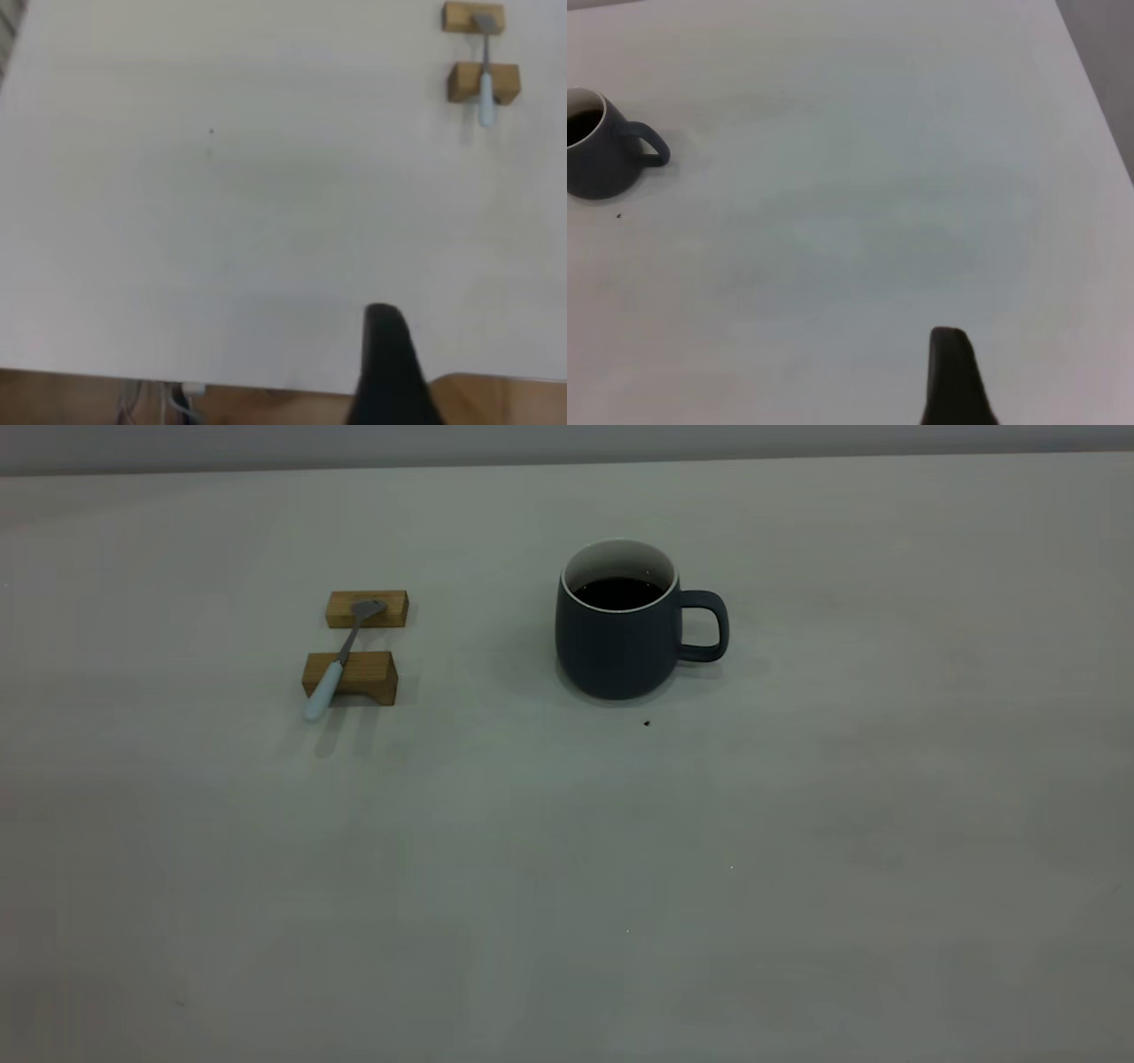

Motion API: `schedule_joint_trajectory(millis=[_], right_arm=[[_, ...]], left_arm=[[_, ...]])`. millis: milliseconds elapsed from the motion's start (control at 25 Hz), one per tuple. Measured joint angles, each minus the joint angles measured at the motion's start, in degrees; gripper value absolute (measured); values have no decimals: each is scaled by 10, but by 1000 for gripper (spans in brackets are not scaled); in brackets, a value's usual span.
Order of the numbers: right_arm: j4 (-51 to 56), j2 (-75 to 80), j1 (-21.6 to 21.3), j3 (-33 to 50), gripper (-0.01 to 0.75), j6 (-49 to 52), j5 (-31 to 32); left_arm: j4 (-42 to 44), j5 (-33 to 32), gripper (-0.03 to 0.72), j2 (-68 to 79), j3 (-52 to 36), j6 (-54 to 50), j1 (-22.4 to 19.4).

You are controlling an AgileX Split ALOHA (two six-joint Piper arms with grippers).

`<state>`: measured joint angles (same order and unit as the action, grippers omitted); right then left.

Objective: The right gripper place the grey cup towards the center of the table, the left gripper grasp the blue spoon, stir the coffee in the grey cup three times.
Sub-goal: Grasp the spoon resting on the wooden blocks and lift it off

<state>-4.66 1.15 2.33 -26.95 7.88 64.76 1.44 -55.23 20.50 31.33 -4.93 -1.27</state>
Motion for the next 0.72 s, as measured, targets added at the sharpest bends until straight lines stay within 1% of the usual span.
schedule_joint_trajectory(millis=[80,160,320,480,720], right_arm=[[0,0,0,0,535,0,0],[0,0,0,0,535,0,0],[0,0,0,0,535,0,0],[0,0,0,0,535,0,0],[0,0,0,0,535,0,0]], left_arm=[[-8,31,615,85,12,1,0],[-14,58,622,168,25,2,0],[-20,101,610,343,75,4,0],[-28,119,596,509,141,4,2],[-38,155,594,711,222,1,43]])
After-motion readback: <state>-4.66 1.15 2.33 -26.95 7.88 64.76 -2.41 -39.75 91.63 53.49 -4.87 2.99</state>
